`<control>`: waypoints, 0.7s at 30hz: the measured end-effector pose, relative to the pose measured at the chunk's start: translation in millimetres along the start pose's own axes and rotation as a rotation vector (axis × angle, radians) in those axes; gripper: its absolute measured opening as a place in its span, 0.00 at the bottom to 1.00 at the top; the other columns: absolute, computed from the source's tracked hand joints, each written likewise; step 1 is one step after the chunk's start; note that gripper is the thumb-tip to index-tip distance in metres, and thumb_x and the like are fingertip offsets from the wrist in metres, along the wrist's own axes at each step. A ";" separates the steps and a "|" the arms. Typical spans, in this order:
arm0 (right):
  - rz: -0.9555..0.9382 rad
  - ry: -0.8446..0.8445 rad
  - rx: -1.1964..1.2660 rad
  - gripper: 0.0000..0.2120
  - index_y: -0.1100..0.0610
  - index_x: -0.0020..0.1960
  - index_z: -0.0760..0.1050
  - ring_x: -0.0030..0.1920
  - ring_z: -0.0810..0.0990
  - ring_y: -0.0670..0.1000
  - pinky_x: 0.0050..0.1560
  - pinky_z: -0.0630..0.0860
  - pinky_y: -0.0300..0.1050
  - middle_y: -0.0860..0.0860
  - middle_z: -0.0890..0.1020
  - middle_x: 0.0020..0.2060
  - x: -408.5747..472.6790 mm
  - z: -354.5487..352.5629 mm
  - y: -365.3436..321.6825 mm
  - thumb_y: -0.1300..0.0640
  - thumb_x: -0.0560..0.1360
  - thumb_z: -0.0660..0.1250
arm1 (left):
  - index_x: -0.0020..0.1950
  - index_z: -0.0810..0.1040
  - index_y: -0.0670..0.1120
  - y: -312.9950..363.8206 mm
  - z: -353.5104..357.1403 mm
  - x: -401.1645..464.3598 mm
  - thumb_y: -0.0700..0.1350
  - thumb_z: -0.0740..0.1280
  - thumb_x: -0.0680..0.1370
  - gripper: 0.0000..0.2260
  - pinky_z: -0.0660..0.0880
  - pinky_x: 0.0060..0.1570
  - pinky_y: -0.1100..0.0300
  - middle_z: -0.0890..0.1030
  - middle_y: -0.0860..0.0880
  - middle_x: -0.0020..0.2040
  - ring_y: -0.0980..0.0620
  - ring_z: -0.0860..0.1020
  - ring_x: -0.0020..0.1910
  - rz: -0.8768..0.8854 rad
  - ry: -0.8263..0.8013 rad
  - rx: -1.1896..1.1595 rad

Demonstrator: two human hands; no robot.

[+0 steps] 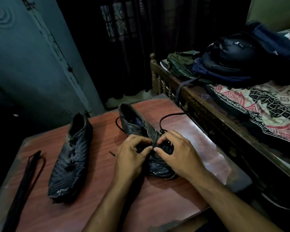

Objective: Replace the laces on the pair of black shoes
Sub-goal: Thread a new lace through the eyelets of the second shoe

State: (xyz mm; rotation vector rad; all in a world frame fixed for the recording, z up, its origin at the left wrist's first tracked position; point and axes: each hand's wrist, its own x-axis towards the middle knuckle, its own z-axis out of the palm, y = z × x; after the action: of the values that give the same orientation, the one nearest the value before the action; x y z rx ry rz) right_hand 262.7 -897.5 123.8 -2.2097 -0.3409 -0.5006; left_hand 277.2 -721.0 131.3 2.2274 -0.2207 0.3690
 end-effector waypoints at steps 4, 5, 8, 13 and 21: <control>-0.009 -0.014 0.004 0.08 0.48 0.48 0.78 0.49 0.78 0.41 0.50 0.74 0.36 0.39 0.77 0.46 -0.9 -1.2 -0.2 0.51 0.73 0.76 | 0.44 0.82 0.56 1.6 0.2 4.1 0.46 0.79 0.69 0.09 0.71 0.42 0.68 0.80 0.60 0.42 0.64 0.78 0.43 0.001 0.021 0.116; -0.003 -0.015 0.011 0.07 0.48 0.49 0.79 0.49 0.78 0.41 0.50 0.75 0.37 0.39 0.77 0.47 -0.5 -1.3 0.4 0.51 0.73 0.76 | 0.46 0.82 0.57 3.4 -0.4 4.7 0.47 0.79 0.69 0.10 0.73 0.43 0.66 0.81 0.61 0.42 0.64 0.78 0.43 0.000 0.020 0.132; 0.001 -0.010 0.035 0.07 0.48 0.50 0.80 0.50 0.79 0.40 0.51 0.75 0.37 0.39 0.78 0.47 0.2 -1.7 1.2 0.52 0.73 0.76 | 0.53 0.82 0.61 4.7 -1.9 5.2 0.47 0.79 0.70 0.15 0.76 0.45 0.62 0.82 0.62 0.45 0.63 0.79 0.44 0.005 0.013 0.088; 0.001 -0.008 0.040 0.07 0.48 0.51 0.81 0.51 0.79 0.40 0.52 0.76 0.38 0.39 0.79 0.48 0.1 -1.4 1.0 0.53 0.73 0.76 | 0.50 0.84 0.60 -4.9 -0.8 9.5 0.51 0.76 0.74 0.07 0.73 0.43 0.59 0.78 0.60 0.44 0.63 0.77 0.43 0.046 -0.080 0.162; -0.001 0.012 0.026 0.07 0.49 0.49 0.82 0.50 0.79 0.42 0.52 0.77 0.42 0.40 0.78 0.47 -0.5 2.4 1.7 0.51 0.73 0.76 | 0.43 0.81 0.54 -7.8 -6.7 7.1 0.46 0.74 0.76 0.05 0.67 0.42 0.70 0.76 0.57 0.44 0.63 0.75 0.44 0.127 -0.098 0.089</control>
State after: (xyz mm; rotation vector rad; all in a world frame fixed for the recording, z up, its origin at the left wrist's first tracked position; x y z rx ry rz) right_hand 263.6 -896.7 121.1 -2.1808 -0.3401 -0.5067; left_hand 284.8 -711.1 132.1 2.3282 -0.4065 0.3435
